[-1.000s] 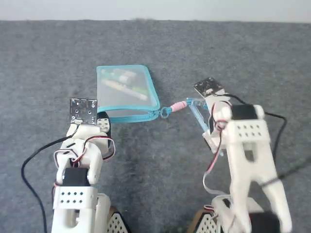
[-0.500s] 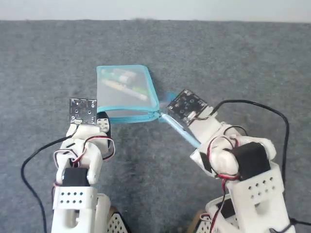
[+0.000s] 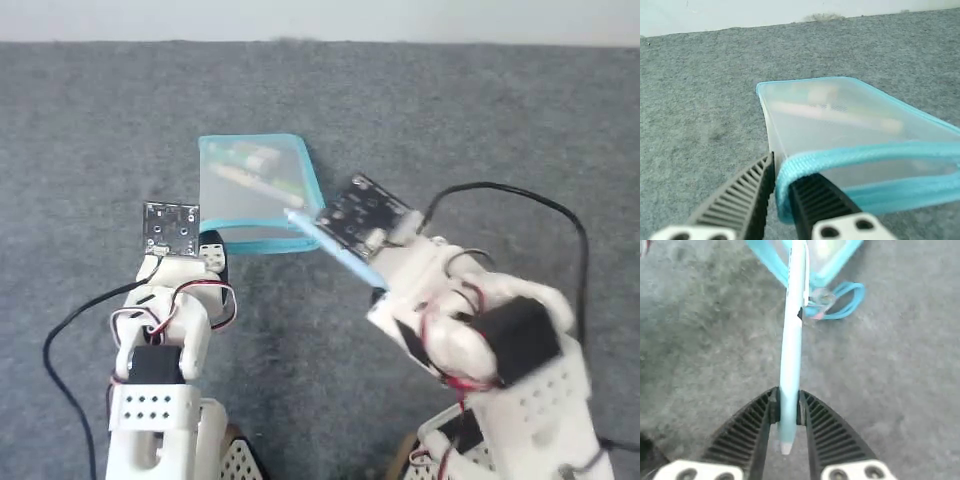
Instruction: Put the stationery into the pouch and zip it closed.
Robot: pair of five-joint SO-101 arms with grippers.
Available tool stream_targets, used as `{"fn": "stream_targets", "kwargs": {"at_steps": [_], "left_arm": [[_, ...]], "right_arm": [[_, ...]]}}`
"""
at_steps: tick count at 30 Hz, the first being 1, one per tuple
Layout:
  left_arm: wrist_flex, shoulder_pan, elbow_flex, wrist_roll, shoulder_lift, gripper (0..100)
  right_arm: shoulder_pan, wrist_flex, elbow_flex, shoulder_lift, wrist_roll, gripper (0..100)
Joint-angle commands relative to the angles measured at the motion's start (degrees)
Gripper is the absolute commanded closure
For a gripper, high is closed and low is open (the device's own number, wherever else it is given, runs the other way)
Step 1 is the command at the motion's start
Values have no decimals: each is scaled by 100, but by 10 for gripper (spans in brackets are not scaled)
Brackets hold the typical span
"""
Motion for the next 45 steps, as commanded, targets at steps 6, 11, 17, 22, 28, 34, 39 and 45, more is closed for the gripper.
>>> {"fn": "stream_targets", "kwargs": {"at_steps": [6,11,17,22,28,34,39,45], "left_arm": [[-193,18,-110,62,-44,988],[-193,26,-110,62,-44,988],[-193,26,-110,62,-44,988],[-193,26,-110,62,-44,988],[-193,26,-110,62,-44,988],[-193,26,-110,62,-44,988],[-193,26,-110,62,-44,988],[-193,26,-110,62,-44,988]], "right_arm": [[-505,-4,-273,787,-246,991],[-497,-40,-281,875,-255,991],[-488,110,-809,136,-413,991],[-532,224,-571,-215,-360,991],[-532,215,229,48,-114,991],[-532,163,316,391,-97,991],[-497,-119,325,734,-132,991],[-470,-980,308,1446,-360,991]]}}
